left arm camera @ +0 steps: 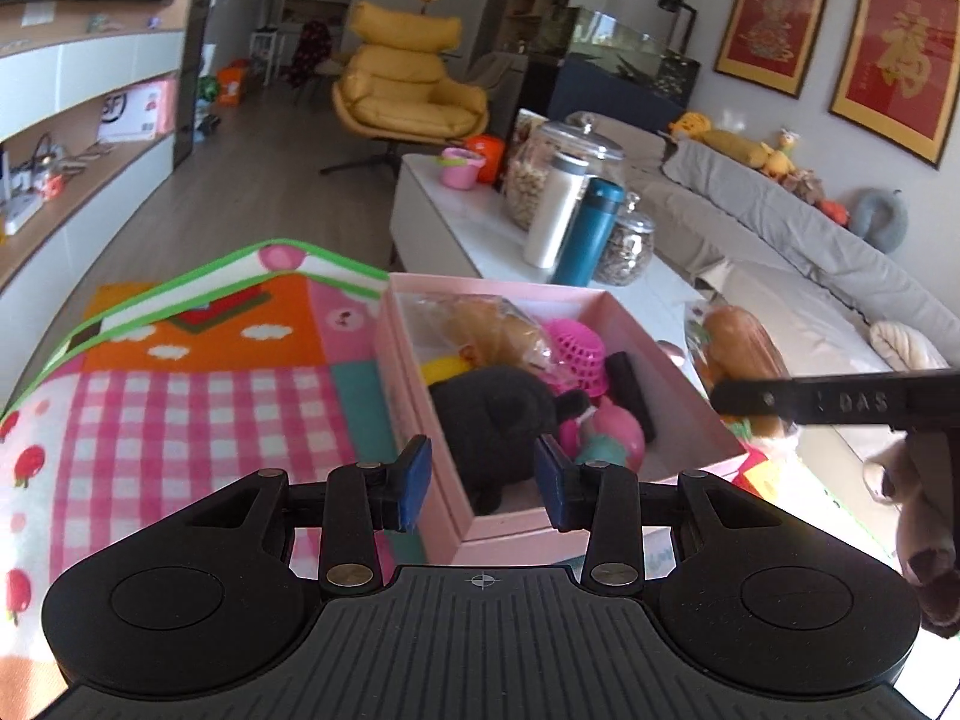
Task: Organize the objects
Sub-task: 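Lower the squishy toy into the pink box and open the left tool, then lower the bread bag into the pink box and open the right tool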
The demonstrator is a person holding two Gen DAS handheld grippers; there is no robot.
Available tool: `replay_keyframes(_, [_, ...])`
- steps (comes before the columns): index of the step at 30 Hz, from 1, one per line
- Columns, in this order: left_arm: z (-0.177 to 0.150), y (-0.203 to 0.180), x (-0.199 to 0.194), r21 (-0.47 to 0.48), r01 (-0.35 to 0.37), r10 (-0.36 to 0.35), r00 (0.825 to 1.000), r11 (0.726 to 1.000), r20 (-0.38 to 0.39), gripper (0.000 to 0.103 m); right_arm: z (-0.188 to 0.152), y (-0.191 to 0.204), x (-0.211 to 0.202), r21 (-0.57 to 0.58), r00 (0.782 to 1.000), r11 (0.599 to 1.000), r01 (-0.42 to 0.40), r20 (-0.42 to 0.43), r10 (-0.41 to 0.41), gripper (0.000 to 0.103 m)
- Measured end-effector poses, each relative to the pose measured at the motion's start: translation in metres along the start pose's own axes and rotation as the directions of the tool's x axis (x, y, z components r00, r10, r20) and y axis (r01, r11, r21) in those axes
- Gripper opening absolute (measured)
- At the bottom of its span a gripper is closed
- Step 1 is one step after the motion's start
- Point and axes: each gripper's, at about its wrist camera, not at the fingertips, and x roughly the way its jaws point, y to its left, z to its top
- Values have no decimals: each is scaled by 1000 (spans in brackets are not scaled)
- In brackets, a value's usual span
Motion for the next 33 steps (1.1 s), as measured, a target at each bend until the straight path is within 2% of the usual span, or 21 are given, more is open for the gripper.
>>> replay_keyframes(6, [-1,16,2,-17,-58,57,998,998,-40,41,45,26,69,-11,1000,1000,-3,-8,3,52])
replay_keyframes(11, [-2,18,5,-34,-38,36,998,999,-42,41,44,30,103,27,998,999,-22,-66,24,55])
replay_keyframes(15, [-4,15,7,-40,-24,23,999,999,-41,41,35,26,87,-2,999,1000,-6,-42,6,57])
replay_keyframes(18, [-5,16,10,-52,-33,31,999,998,-34,41,24,14,54,-52,1000,999,-6,16,7,70])
replay_keyframes(19, [-6,15,12,-58,-36,34,999,998,-35,41,19,10,44,-69,1000,998,-4,30,6,71])
replay_keyframes(24, [-10,12,26,-57,-55,51,997,997,-59,41,-18,-9,12,-145,1000,989,27,-1,-27,69])
replay_keyframes(26, [-11,10,31,-45,-66,63,996,997,-58,42,-34,-13,11,-156,999,988,23,-31,-29,60])
replay_keyframes(30, [-10,13,38,-19,-103,102,993,995,-58,58,-56,-16,28,-133,995,991,12,-101,-26,52])
replay_keyframes(32, [-9,18,39,-10,-117,117,992,993,-56,75,-56,-16,38,-100,994,995,10,-105,-20,50])
replay_keyframes(33, [-8,21,41,-12,-128,127,990,992,-53,78,-53,-17,41,-76,995,997,5,-98,-12,50])
